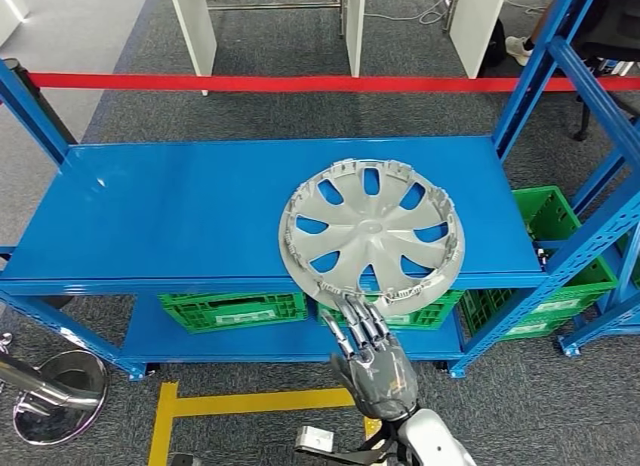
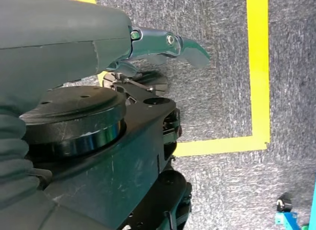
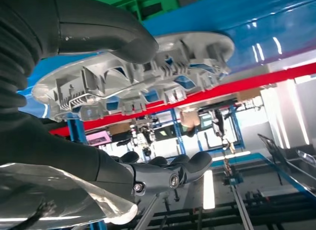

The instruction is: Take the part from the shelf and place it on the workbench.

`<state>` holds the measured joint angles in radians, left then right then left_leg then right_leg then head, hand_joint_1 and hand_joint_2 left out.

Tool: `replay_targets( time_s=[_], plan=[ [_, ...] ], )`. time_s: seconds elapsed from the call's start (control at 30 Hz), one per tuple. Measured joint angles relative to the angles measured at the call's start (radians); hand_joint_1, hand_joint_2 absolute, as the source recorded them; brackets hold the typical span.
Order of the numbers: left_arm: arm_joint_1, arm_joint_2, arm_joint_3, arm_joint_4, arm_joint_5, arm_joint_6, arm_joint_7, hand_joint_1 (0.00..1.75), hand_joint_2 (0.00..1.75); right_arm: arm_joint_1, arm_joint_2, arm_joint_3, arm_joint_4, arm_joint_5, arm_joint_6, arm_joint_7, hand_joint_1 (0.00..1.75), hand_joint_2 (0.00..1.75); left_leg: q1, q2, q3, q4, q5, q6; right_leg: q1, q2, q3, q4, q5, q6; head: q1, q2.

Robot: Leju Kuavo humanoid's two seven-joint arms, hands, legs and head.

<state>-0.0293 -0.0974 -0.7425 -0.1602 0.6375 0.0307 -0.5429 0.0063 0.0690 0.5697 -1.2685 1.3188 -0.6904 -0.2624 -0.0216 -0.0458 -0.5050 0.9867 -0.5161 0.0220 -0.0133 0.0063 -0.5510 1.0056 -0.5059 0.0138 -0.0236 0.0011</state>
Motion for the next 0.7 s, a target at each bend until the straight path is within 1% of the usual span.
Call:
replay_targets(
  time_s=[0.13,0.4,0.7],
  plan=[
    [-0.001,0.000,-0.007,0.000,-0.002,-0.001,0.002,0.00,1.75,-0.016,0.000,-0.003,0.029,0.010,0.000,0.017,0.00,1.75,0.000,0.000,0.000,0.000,0.000,0.000,0.000,0.000,0.000,0.000,0.000,0.000,0.000,0.000],
    [-0.003,0.006,-0.019,0.000,-0.010,0.001,0.018,0.00,1.75,-0.064,-0.001,-0.003,0.111,0.038,0.000,0.081,0.00,1.75,0.000,0.000,0.000,0.000,0.000,0.000,0.000,0.000,0.000,0.000,0.000,0.000,0.000,0.000],
    [-0.004,0.009,-0.026,0.000,-0.011,0.002,0.021,0.00,1.75,-0.086,-0.001,-0.003,0.154,0.040,0.000,0.096,0.00,1.75,0.000,0.000,0.000,0.000,0.000,0.000,0.000,0.000,0.000,0.000,0.000,0.000,0.000,0.000]
  ],
)
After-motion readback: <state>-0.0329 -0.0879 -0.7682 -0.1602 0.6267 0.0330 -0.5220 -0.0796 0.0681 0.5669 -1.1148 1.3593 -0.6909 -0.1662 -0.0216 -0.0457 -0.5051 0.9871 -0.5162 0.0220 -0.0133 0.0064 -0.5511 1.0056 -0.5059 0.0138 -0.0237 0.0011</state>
